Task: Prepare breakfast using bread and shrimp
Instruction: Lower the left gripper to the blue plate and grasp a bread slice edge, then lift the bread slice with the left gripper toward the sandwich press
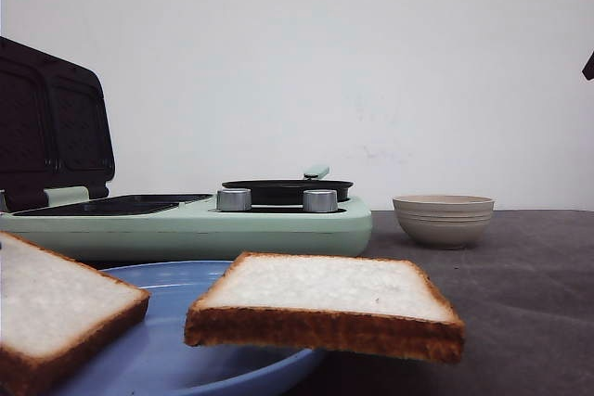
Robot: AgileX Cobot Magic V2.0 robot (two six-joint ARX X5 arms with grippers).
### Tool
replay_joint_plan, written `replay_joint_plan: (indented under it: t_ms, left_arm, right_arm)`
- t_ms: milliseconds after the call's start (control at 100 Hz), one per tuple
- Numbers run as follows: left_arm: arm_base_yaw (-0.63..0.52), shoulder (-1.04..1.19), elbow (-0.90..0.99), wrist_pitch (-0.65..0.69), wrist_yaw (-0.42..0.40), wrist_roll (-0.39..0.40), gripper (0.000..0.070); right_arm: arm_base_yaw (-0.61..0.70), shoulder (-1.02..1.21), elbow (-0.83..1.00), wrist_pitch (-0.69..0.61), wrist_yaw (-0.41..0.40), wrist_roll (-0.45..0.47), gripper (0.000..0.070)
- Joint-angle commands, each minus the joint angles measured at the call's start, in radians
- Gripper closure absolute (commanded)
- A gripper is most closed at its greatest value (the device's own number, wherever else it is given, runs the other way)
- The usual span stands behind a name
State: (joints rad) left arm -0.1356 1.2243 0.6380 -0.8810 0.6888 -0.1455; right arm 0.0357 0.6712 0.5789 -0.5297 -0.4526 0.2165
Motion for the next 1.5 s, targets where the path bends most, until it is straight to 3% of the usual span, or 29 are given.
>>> replay_joint_plan:
  t_ms: [0, 40, 610, 1490]
  left_arm:
    - [-0.002, 0.011, 0.014, 0.007, 0.011, 0.010, 0.0580]
    - [-0.002, 0.011, 0.014, 0.009, 0.011, 0.010, 0.0700]
    - [-0.002, -0.053, 0.068, 0.042, -0.046, 0.011, 0.0689]
    - [-0.063, -0.219, 0.077, 0.299, -0.099, -0.019, 0.0690]
  right_arm:
    - [0.002, 0.007, 0.013, 0.012, -0.004, -0.008, 0.0371]
    - [0.002, 0.007, 0.013, 0.012, -0.004, -0.008, 0.0371]
    - [0.002, 0.007, 0.013, 0.012, -0.003, -0.008, 0.0371]
    - [0.002, 0.007, 0.013, 0.010, -0.003, -0.008, 0.0371]
